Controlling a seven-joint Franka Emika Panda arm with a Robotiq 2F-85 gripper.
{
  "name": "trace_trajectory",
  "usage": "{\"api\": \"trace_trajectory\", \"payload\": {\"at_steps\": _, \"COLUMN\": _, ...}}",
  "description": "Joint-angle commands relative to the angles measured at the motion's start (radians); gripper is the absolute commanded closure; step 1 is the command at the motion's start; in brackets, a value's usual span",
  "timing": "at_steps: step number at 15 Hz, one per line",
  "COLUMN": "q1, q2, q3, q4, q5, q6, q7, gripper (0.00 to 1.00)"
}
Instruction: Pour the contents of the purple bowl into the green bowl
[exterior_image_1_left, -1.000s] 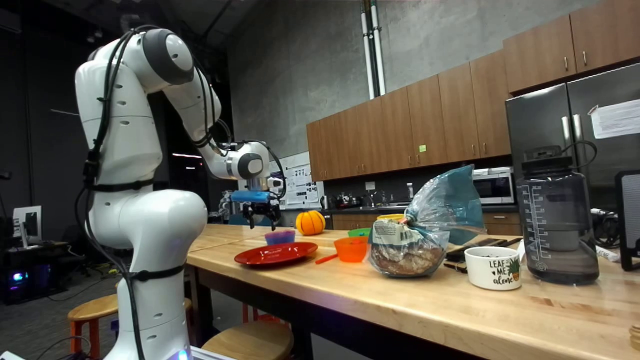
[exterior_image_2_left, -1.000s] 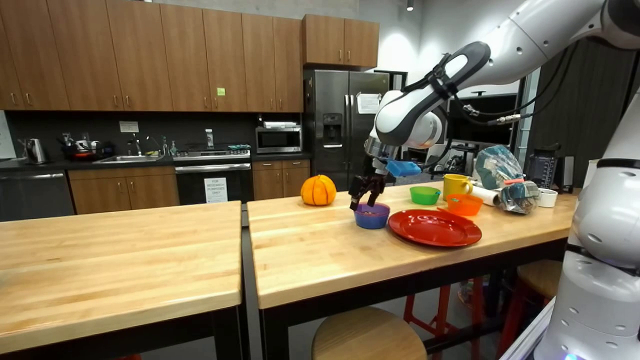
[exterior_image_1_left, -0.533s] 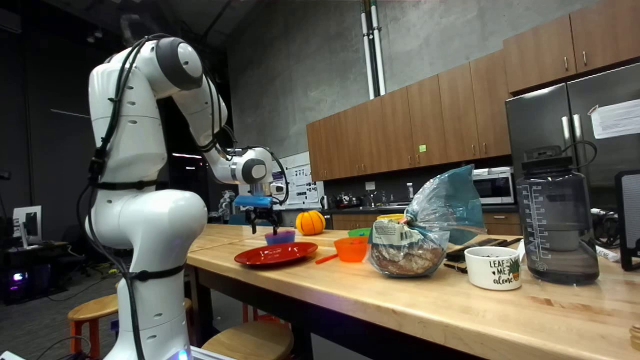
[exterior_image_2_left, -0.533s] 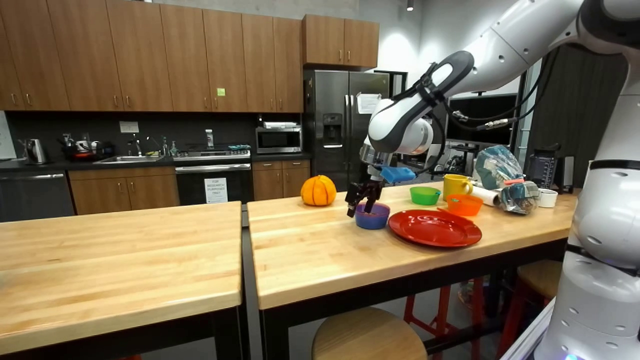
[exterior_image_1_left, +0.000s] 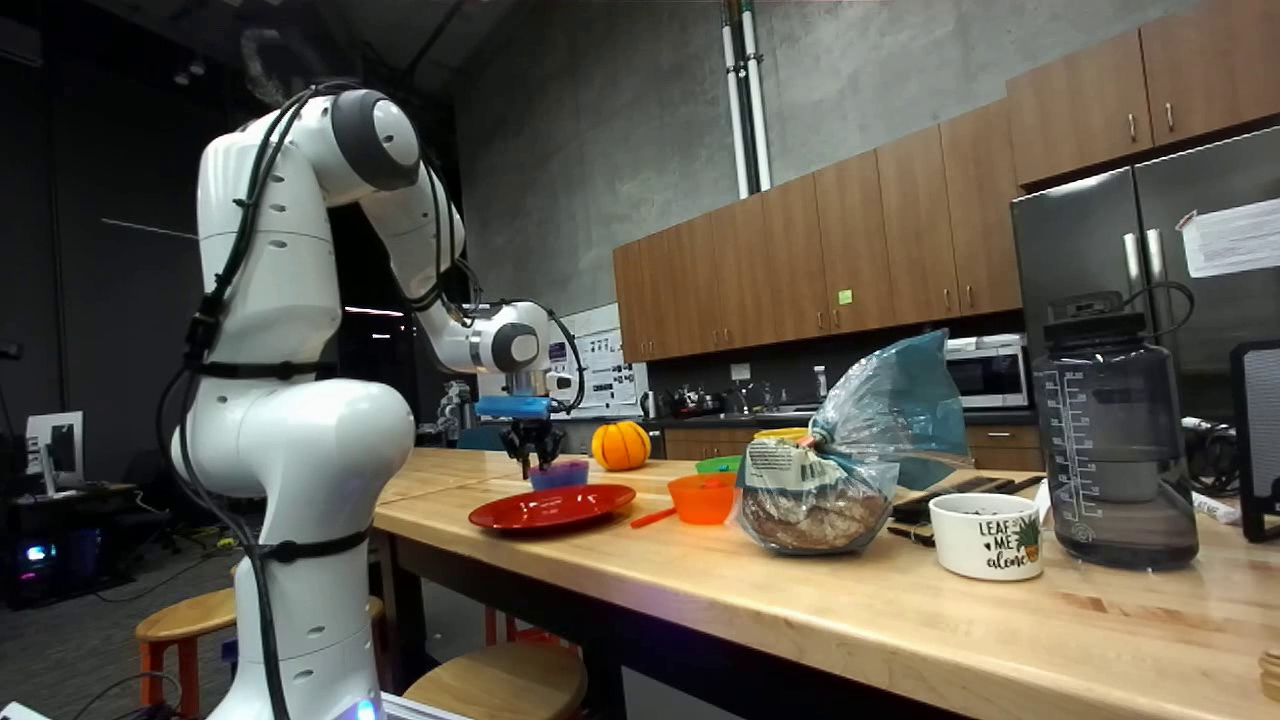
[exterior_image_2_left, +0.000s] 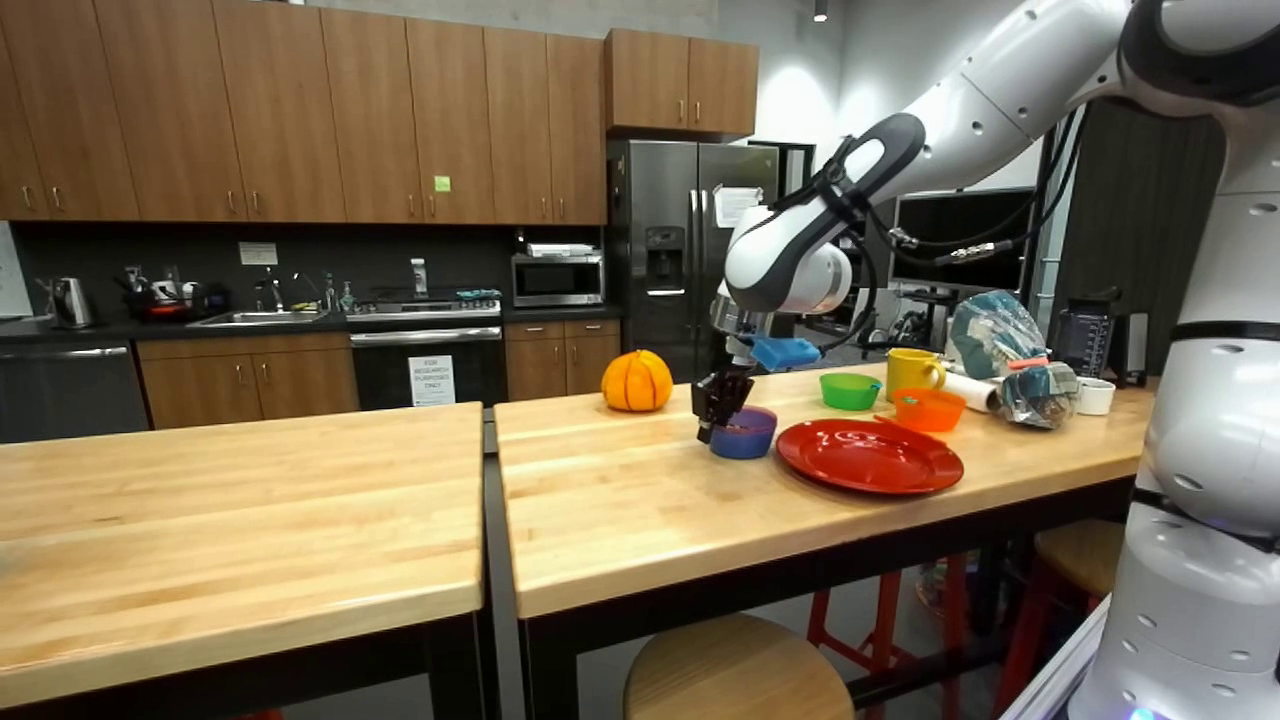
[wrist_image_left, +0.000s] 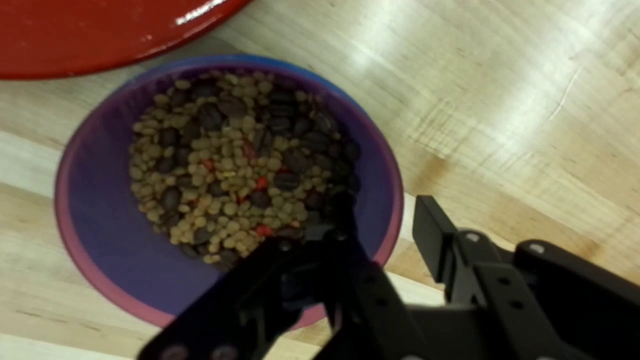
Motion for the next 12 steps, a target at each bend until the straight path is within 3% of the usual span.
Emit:
{"api": "trace_trajectory", "payload": {"at_steps": 1, "q1": -0.025, "q2": 0.01, "q3": 0.009, "q4": 0.024, "q5": -0.036, "q6": -0.033, "q7": 0.009, "gripper": 0.94}}
{"api": "trace_trajectory", "payload": {"at_steps": 3, "q1": -0.037, "q2": 0.012, "q3": 0.004, "q4": 0.029, "q5": -0.062, "q6": -0.043, "q7": 0.007, "gripper": 1.0}}
{"api": "trace_trajectory", "payload": {"at_steps": 12, "q1": -0.107, "q2": 0.001, "q3": -0.036, "q4": 0.115, "q5": -0.111, "q6": -0.124, "q7": -0.062, "gripper": 0.99}}
